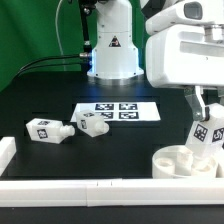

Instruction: Assemble stool

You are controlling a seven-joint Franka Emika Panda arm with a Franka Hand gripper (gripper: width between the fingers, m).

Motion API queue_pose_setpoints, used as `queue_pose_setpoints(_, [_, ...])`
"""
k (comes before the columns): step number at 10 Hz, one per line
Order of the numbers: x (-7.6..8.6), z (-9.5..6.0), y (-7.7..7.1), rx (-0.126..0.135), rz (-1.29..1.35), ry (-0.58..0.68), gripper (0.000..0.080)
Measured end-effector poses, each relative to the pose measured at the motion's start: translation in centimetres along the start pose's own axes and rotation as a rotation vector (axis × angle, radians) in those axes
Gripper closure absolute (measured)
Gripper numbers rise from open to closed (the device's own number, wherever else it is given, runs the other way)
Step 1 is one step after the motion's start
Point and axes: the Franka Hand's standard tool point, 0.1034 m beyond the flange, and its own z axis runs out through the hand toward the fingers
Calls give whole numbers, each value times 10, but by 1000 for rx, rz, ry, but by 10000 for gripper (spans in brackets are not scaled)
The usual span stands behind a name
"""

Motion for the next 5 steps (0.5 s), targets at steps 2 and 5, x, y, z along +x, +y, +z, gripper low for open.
queue_pose_setpoints(2, [0,2,-4,3,-4,-1,476])
queue_pose_setpoints(5, [0,3,-5,4,-6,0,476])
